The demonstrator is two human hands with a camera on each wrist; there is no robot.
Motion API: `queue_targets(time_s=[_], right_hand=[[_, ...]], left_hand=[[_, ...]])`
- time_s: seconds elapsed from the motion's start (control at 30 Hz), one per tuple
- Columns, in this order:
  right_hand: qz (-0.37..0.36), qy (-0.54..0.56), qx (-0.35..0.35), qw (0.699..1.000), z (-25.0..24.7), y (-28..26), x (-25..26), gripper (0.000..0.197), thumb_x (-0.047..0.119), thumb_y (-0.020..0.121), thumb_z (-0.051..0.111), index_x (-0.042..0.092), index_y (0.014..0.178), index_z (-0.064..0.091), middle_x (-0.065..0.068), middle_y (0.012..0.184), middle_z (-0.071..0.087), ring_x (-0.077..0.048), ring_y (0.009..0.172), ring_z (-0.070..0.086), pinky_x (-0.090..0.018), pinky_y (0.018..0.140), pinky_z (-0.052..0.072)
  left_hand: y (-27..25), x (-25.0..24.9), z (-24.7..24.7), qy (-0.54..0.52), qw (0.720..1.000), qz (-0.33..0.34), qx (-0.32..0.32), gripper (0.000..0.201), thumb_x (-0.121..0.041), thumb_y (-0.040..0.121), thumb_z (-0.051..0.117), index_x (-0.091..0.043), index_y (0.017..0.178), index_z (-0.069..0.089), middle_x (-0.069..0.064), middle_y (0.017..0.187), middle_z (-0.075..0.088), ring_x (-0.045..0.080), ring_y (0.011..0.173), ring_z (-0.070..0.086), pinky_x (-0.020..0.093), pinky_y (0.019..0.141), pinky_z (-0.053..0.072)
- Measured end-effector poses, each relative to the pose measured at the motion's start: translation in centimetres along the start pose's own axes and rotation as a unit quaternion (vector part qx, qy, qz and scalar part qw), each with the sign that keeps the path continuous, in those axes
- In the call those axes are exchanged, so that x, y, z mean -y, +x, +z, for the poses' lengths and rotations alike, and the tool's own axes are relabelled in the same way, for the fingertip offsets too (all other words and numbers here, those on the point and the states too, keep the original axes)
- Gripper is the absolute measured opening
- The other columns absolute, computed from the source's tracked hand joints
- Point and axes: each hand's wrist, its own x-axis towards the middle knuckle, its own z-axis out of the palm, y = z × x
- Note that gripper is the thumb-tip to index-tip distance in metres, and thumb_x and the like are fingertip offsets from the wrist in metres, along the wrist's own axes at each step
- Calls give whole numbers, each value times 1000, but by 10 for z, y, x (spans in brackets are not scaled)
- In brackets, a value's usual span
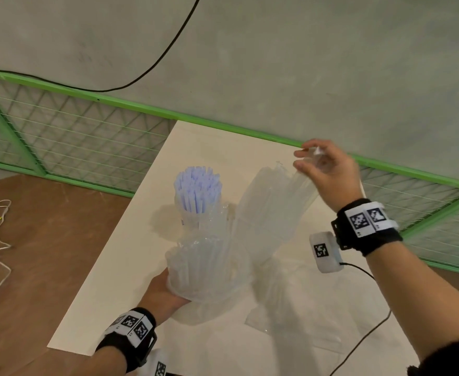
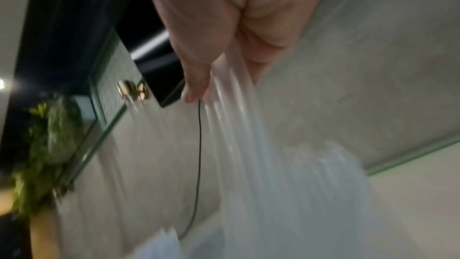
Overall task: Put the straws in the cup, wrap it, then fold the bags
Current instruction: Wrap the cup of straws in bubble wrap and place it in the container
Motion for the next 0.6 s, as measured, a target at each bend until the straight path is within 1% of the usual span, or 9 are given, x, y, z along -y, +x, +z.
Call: queue_targets(time_s=[0.07, 0.1, 0.17, 0.23, 0.3, 0.37, 0.43, 0.53, 0.6], right_hand=[[-39, -135, 28, 990, 8, -7, -14, 26, 24, 83, 77, 25, 107, 68, 5, 114, 71, -14, 99, 67, -33, 92, 53], [-65, -184, 53, 979, 11, -11, -21, 28, 27, 84, 75, 22, 111, 69, 5, 121, 68, -14, 105, 65, -32, 95, 50], [-84, -254, 137, 954, 18, -20, -33, 36, 32, 91, 67, 23, 126, 63, 5, 137, 58, -16, 126, 53, -38, 107, 42], [-71, -322, 242, 913, 24, -30, -44, 50, 44, 99, 47, 28, 146, 41, 10, 154, 36, -16, 146, 26, -40, 118, 23], [-61, -379, 308, 870, 27, -36, -49, 64, 60, 97, 23, 34, 154, 15, 17, 161, 8, -13, 150, -1, -40, 118, 7], [-58, -409, 335, 847, 26, -35, -46, 73, 69, 90, 13, 37, 154, 1, 21, 160, -7, -12, 149, -14, -40, 117, -1], [-61, -431, 340, 834, 26, -31, -40, 76, 73, 88, 11, 38, 154, -5, 23, 159, -14, -14, 148, -19, -43, 117, -6], [-49, -469, 346, 811, 28, -29, -36, 75, 74, 90, 10, 38, 153, -9, 23, 158, -17, -15, 148, -22, -52, 117, -7], [-43, -468, 335, 817, 32, -29, -30, 73, 71, 92, 11, 37, 154, -3, 21, 160, -13, -16, 148, -19, -53, 117, -5]], left_hand=[[1, 2, 0, -1, 1000, 0, -3, 52, -16, 54, 94, -24, 97, 65, -13, 86, 70, 2, 87, 64, 14, 65, 47], [1, 2, 0, -3, 1000, 0, -5, 53, -16, 53, 94, -24, 96, 65, -15, 83, 70, 1, 86, 64, 13, 64, 47], [1, 4, 1, -10, 1000, 3, -7, 50, -13, 56, 93, -24, 96, 65, -19, 76, 71, -5, 81, 64, 8, 60, 46], [2, 6, 1, -15, 1000, 6, -7, 49, -13, 58, 92, -23, 98, 66, -19, 77, 72, -6, 79, 65, 7, 60, 47], [2, 7, 1, -22, 1000, 9, -5, 52, -13, 58, 93, -21, 102, 67, -16, 82, 74, -4, 80, 67, 9, 62, 48], [2, 8, 0, -23, 1000, 11, -4, 53, -13, 58, 93, -22, 104, 67, -15, 84, 74, -4, 80, 67, 10, 63, 49], [2, 8, 0, -22, 1000, 16, -3, 55, -14, 58, 93, -26, 104, 66, -17, 84, 74, -4, 81, 67, 11, 64, 49], [2, 7, 1, -21, 1000, 21, -3, 55, -14, 58, 92, -31, 102, 65, -21, 82, 73, -5, 83, 66, 11, 65, 48], [1, 7, 1, -17, 1000, 20, -5, 56, -16, 57, 93, -32, 102, 64, -19, 83, 72, -3, 86, 65, 13, 67, 48]])
